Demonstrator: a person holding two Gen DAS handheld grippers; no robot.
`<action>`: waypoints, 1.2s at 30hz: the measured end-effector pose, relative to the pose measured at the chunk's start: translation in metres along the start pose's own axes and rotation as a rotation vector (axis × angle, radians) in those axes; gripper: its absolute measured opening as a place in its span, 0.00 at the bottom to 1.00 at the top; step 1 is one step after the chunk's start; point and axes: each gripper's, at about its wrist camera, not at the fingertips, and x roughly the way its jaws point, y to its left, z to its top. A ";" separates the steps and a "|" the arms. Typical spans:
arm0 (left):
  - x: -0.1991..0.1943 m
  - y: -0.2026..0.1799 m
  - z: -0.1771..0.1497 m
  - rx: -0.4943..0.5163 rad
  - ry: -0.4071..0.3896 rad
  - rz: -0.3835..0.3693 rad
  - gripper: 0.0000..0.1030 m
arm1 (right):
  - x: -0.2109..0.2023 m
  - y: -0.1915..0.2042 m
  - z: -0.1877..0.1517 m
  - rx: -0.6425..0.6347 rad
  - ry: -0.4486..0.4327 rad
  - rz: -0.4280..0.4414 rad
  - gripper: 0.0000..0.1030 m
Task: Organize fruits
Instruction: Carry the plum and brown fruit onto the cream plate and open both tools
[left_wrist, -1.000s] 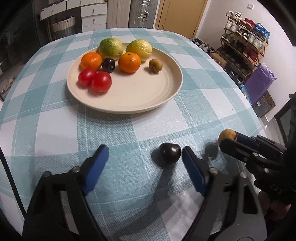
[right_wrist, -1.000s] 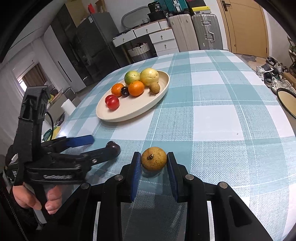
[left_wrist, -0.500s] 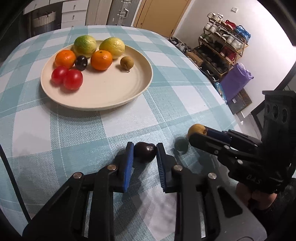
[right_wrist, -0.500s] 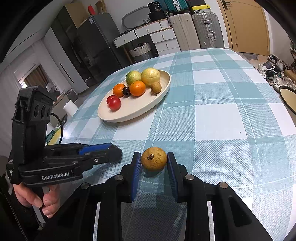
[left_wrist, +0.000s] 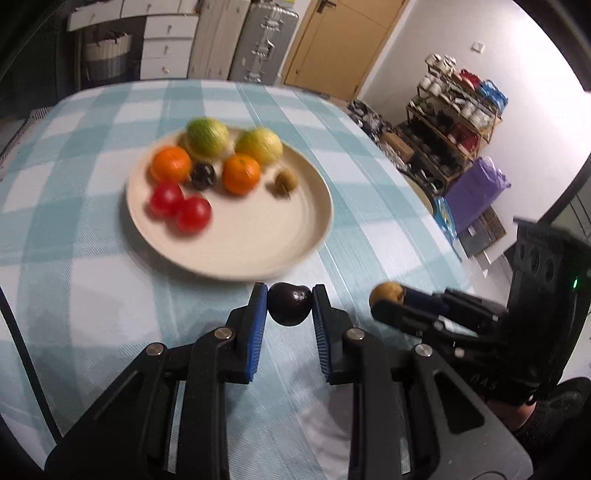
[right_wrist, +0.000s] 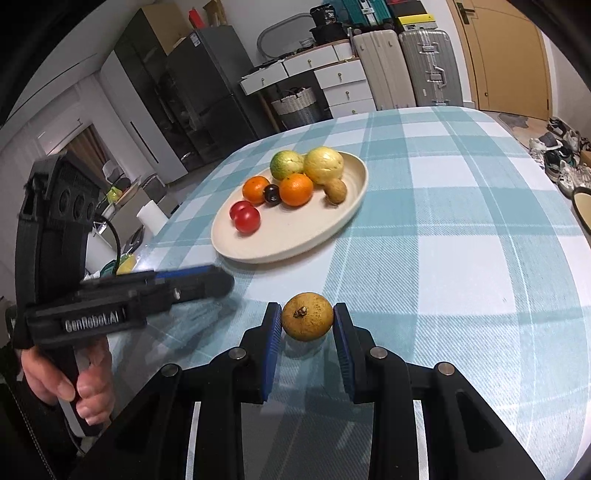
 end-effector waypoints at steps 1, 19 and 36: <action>-0.001 0.002 0.005 -0.005 -0.009 0.005 0.21 | 0.002 0.001 0.002 -0.005 -0.001 0.003 0.28; 0.012 0.027 0.070 -0.071 -0.032 0.041 0.21 | 0.027 0.016 0.076 -0.075 -0.068 0.033 0.28; 0.047 0.043 0.084 -0.121 0.014 0.038 0.21 | 0.058 0.008 0.110 -0.100 -0.067 0.037 0.28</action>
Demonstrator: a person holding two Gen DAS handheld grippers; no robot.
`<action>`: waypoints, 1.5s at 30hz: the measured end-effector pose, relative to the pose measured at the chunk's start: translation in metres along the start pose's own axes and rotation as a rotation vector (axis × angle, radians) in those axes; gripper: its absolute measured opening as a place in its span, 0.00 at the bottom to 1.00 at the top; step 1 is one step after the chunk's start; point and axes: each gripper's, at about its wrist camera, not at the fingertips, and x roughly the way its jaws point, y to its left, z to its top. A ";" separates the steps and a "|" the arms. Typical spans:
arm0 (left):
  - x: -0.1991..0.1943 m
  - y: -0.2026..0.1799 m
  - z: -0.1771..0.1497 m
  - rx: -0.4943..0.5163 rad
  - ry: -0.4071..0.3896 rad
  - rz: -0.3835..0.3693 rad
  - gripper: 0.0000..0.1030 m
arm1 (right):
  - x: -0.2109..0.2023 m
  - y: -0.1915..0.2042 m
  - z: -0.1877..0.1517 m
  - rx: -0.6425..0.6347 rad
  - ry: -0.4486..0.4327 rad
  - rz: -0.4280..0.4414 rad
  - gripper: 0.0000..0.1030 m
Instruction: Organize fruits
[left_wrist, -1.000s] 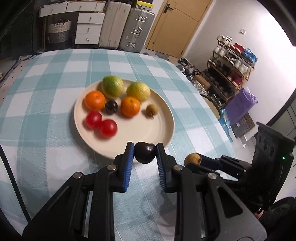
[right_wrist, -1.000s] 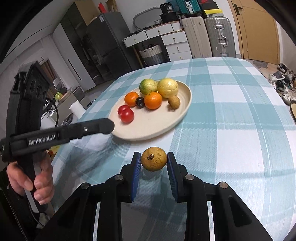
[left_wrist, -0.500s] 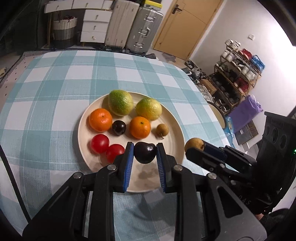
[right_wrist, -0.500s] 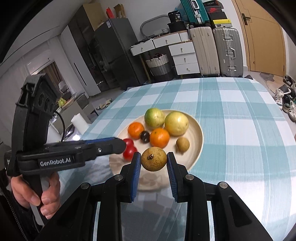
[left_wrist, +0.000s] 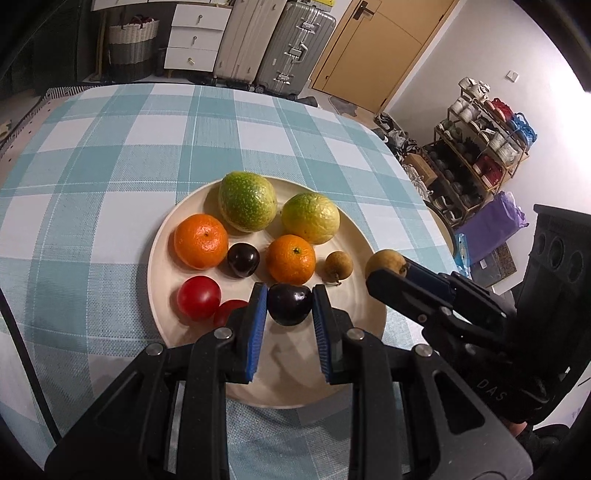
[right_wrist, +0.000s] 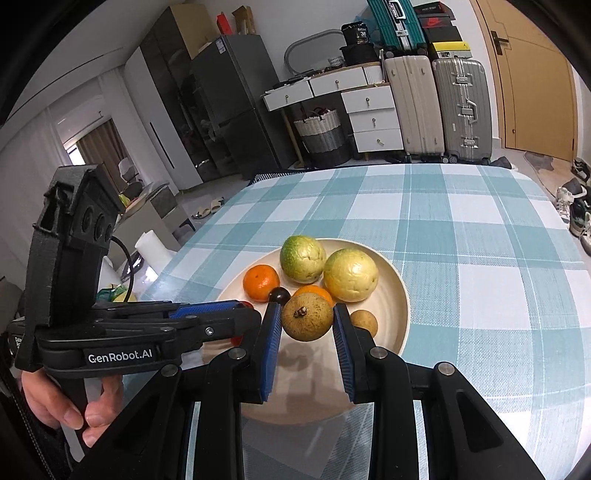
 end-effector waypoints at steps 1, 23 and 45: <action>0.001 0.000 0.000 0.000 -0.001 -0.001 0.21 | 0.002 -0.001 0.000 0.002 0.004 0.000 0.28; 0.004 0.007 0.004 -0.012 -0.046 -0.026 0.24 | 0.016 0.002 -0.007 -0.025 0.017 -0.034 0.50; -0.072 0.002 -0.027 0.040 -0.295 0.217 0.46 | -0.059 0.012 -0.020 -0.024 -0.238 -0.176 0.84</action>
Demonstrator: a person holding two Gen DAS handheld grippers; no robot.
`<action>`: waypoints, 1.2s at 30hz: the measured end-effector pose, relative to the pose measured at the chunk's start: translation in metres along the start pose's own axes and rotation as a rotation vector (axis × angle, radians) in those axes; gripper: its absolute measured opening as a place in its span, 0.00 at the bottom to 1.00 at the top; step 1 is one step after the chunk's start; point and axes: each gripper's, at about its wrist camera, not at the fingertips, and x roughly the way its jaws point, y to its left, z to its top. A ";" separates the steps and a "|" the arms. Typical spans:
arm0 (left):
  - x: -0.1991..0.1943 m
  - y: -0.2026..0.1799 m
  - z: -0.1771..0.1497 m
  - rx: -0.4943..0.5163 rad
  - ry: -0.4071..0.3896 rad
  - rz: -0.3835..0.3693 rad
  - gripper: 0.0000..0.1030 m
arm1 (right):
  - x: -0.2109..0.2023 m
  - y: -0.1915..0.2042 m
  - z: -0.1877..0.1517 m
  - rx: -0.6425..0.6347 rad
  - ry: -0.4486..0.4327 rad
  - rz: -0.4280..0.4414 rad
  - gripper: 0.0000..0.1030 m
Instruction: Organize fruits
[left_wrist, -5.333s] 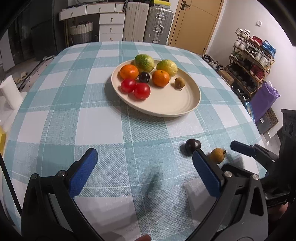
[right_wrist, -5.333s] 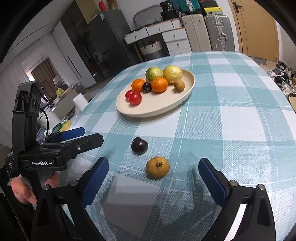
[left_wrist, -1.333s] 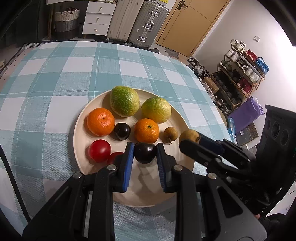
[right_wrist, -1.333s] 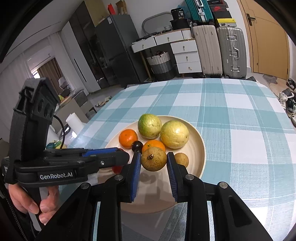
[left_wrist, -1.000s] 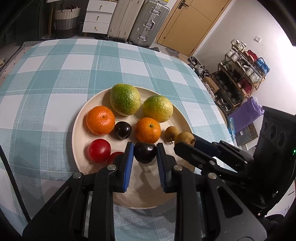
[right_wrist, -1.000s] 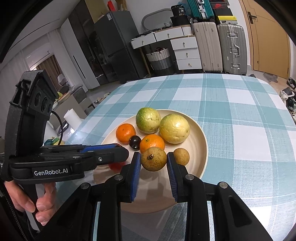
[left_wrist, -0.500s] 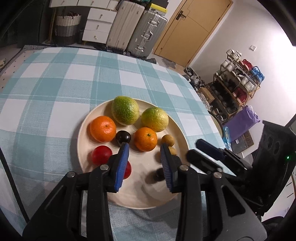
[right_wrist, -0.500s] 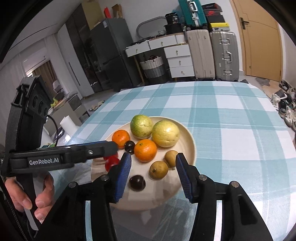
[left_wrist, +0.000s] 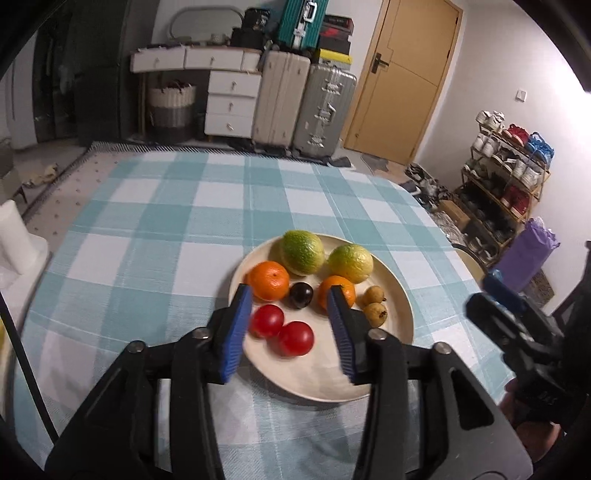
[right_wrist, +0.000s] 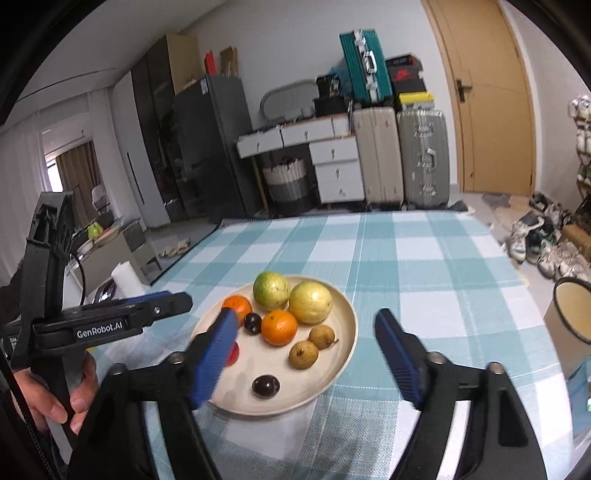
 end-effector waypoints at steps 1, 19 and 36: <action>-0.006 0.000 -0.001 0.010 -0.024 0.039 0.51 | -0.004 0.002 0.000 -0.005 -0.019 -0.001 0.86; -0.081 -0.013 -0.029 0.153 -0.370 0.282 1.00 | -0.049 0.040 -0.017 -0.143 -0.243 0.035 1.00; -0.078 0.006 -0.063 0.108 -0.425 0.258 1.00 | -0.051 0.047 -0.046 -0.217 -0.299 -0.021 1.00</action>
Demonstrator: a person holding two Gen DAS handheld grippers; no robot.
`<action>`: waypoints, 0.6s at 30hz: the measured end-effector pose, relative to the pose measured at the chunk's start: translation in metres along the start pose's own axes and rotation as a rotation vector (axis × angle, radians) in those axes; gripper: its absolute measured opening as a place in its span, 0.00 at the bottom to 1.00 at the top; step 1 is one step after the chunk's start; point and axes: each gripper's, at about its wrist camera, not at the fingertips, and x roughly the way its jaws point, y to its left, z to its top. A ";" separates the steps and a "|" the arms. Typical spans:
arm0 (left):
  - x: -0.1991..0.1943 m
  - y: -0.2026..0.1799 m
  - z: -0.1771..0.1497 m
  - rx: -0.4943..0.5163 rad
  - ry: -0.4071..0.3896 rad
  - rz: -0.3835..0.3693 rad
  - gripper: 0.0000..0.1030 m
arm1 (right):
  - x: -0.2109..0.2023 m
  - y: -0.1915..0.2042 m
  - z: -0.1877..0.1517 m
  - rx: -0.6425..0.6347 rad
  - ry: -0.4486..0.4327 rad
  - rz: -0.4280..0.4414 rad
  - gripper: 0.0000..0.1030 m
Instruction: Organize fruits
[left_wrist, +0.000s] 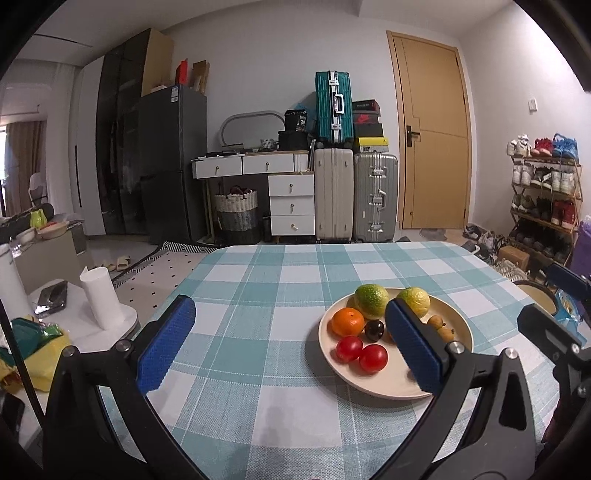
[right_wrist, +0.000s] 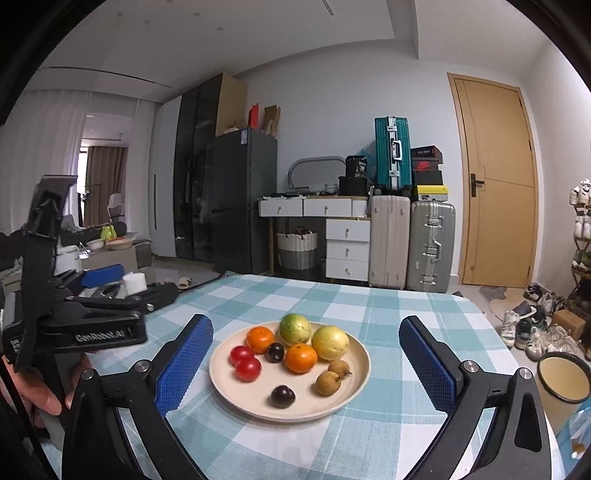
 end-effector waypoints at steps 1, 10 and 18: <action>-0.002 0.001 -0.004 -0.005 -0.016 -0.010 1.00 | 0.000 0.000 -0.002 -0.005 0.004 -0.010 1.00; 0.005 0.003 -0.018 -0.005 -0.030 -0.008 1.00 | 0.010 0.002 -0.005 -0.020 0.061 -0.028 1.00; 0.027 0.009 -0.020 -0.031 0.064 -0.027 1.00 | 0.018 -0.006 -0.008 0.017 0.104 -0.046 1.00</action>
